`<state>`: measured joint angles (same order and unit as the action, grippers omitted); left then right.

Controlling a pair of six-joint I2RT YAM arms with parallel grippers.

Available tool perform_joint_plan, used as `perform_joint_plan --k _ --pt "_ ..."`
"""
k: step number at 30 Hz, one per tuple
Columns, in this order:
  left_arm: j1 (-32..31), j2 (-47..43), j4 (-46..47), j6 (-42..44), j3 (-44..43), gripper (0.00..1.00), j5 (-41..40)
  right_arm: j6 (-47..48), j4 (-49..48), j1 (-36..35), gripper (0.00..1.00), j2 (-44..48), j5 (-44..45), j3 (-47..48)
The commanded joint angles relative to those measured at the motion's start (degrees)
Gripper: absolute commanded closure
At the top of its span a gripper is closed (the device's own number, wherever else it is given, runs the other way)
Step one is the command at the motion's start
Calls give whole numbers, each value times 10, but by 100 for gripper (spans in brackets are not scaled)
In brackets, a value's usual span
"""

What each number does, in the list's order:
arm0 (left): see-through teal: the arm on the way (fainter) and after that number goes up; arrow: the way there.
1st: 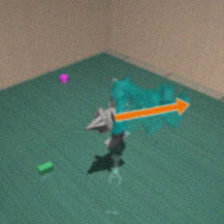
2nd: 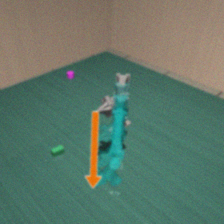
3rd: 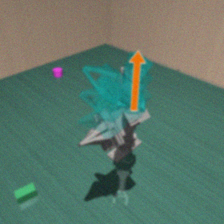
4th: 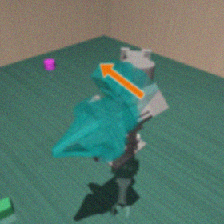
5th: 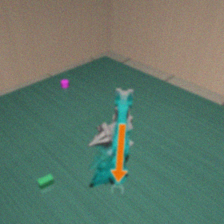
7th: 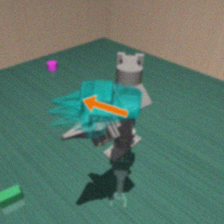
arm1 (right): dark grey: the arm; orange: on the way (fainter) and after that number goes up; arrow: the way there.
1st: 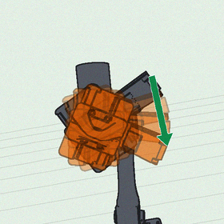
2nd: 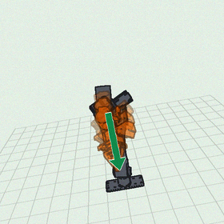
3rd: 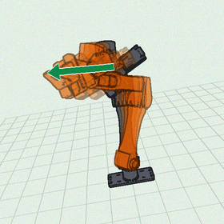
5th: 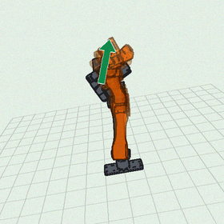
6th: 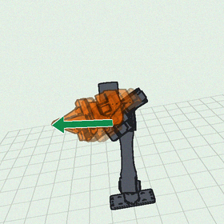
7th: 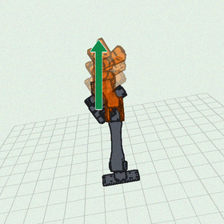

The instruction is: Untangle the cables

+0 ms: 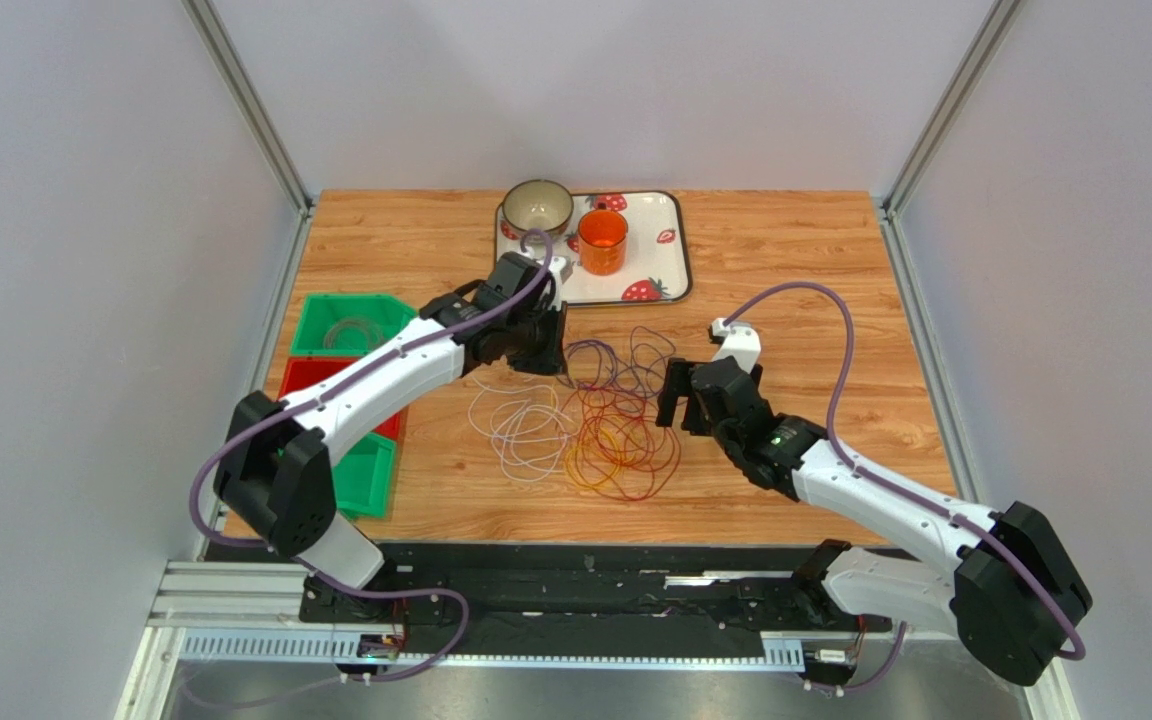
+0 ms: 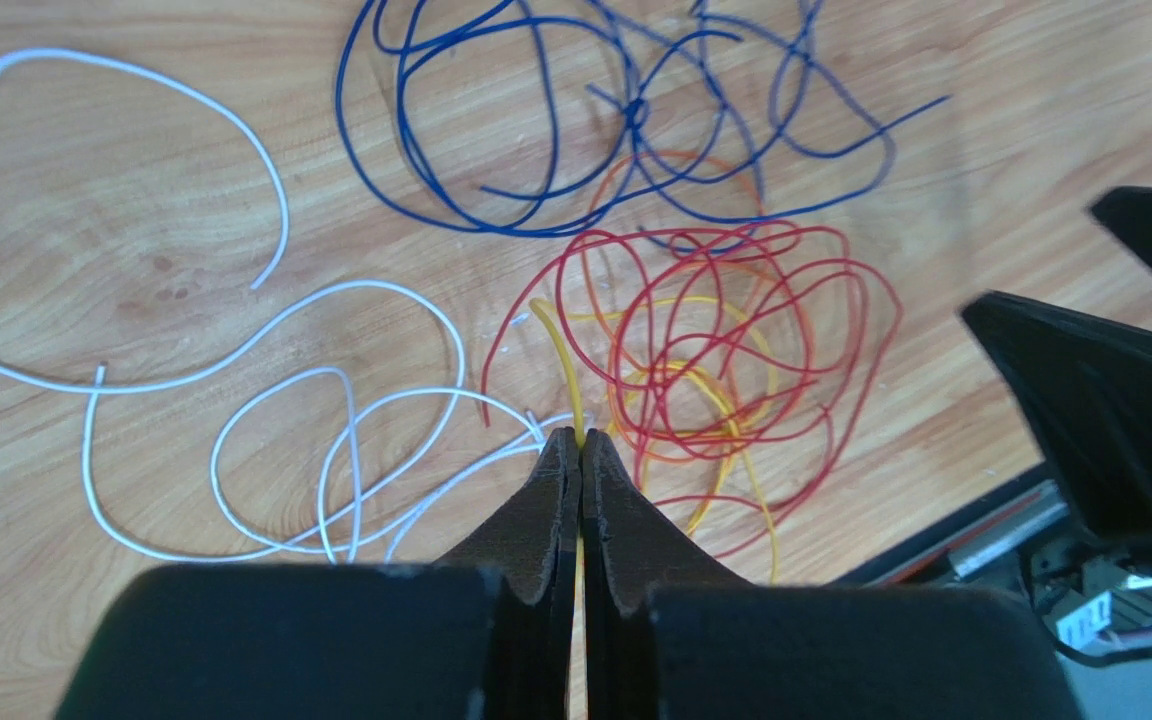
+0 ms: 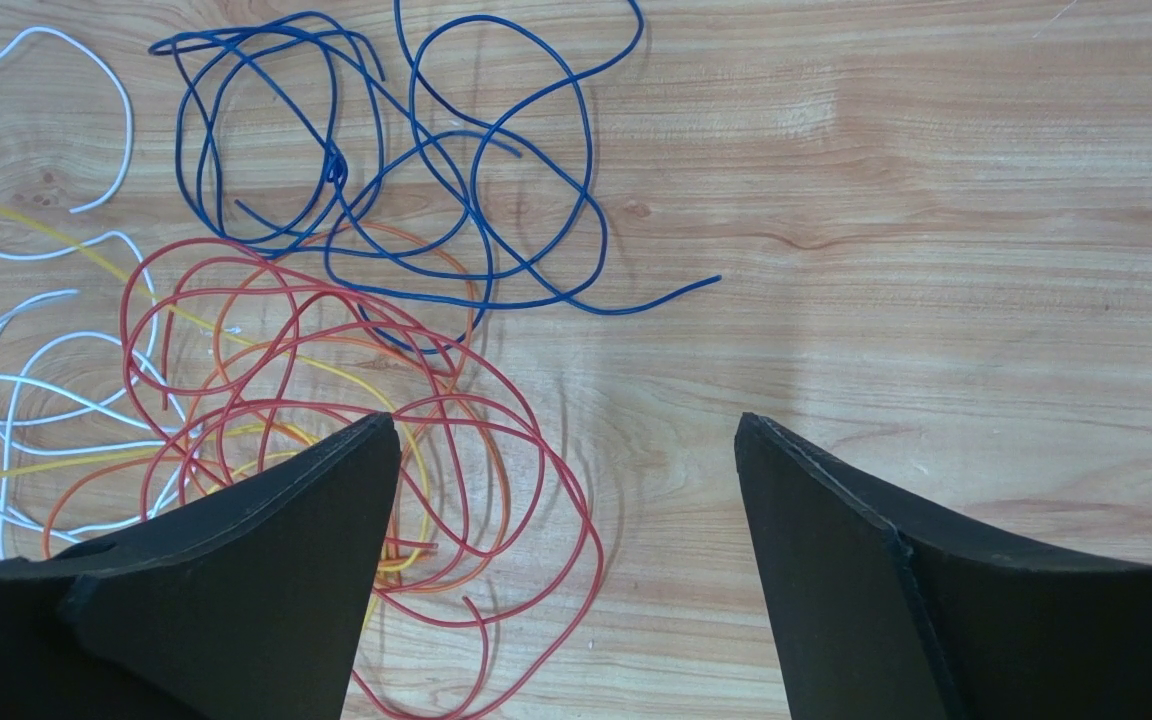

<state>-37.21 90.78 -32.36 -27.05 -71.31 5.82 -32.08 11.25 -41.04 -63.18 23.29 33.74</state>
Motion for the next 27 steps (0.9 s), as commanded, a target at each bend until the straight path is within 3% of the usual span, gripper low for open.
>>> perform_joint_plan --k 1,4,7,11,14,20,27 --pt "-3 -78 -22 16 -38 100 -1 -2 -21 3 14 7 3 3" --pt "-1 -134 -39 18 -55 100 -49 -4 -18 3 14 3 1 5" --pt "13 -200 -21 12 -50 100 -37 -6 -14 3 15 3 -1 5" --pt "38 -260 3 -6 -37 100 43 -11 -11 3 15 4 -3 3" --pt "38 -278 -37 9 -73 100 29 -16 -7 3 15 5 -6 0" --pt "38 -281 -124 47 -178 100 8 -33 0 3 16 19 -14 -17" --pt "38 -238 -195 67 -373 100 -19 -46 2 4 16 53 -10 -40"
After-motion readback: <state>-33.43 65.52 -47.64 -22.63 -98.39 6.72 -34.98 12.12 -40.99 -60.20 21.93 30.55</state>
